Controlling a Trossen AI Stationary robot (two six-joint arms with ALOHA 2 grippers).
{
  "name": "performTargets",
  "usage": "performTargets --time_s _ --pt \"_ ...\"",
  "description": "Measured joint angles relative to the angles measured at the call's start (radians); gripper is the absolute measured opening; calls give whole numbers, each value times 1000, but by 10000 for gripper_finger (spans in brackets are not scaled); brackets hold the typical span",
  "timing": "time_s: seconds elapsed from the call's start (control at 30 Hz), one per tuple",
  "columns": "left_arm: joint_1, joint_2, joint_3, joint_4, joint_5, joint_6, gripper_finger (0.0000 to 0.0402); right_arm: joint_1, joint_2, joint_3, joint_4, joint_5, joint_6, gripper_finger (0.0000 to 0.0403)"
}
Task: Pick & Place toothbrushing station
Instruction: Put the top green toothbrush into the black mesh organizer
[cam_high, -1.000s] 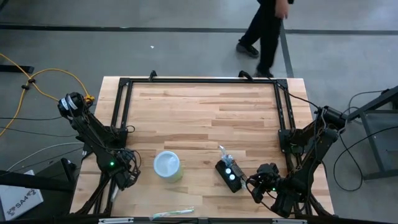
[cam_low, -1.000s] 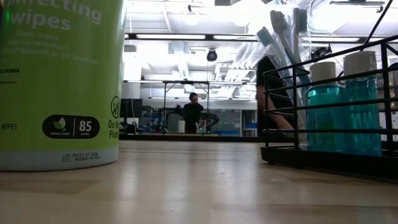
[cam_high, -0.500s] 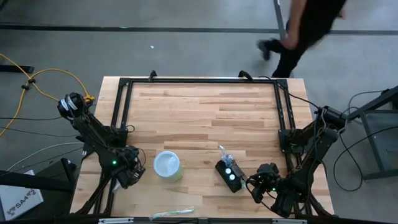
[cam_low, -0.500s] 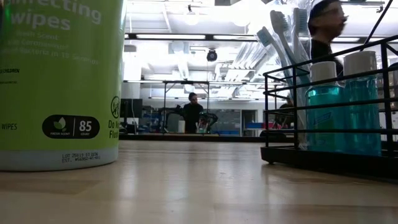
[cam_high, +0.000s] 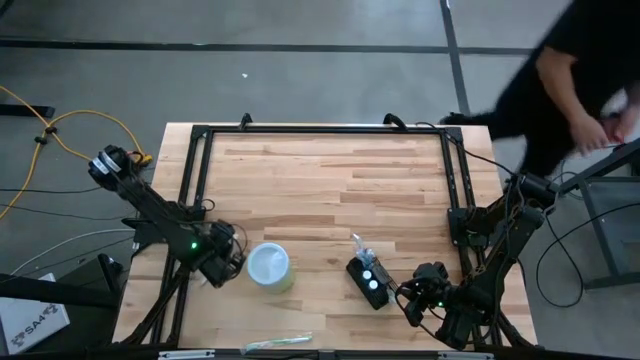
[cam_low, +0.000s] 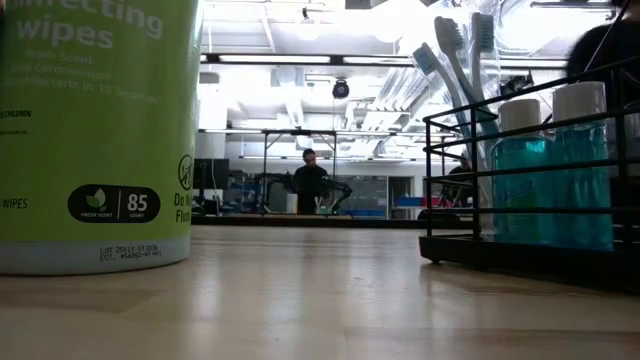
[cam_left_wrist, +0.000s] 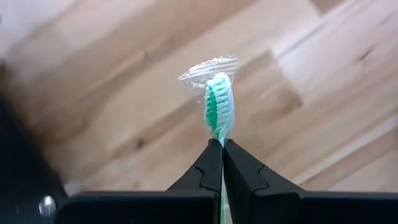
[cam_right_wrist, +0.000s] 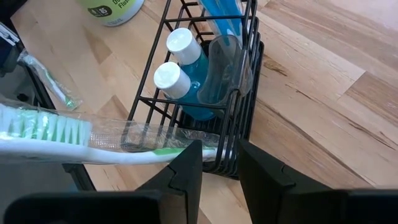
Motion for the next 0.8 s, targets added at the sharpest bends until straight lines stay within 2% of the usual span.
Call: performTargets --time_s 0.23,0.57,0.8 --pt "135 -45 1 -6 -75 141 0 0 0 0 0 0 -19 91" --pt "369 -45 1 -5 -92 392 0 0 0 0 1 0 -36 91" --pt "530 -66 13 74 -205 595 0 0 0 0 8 0 -45 91"
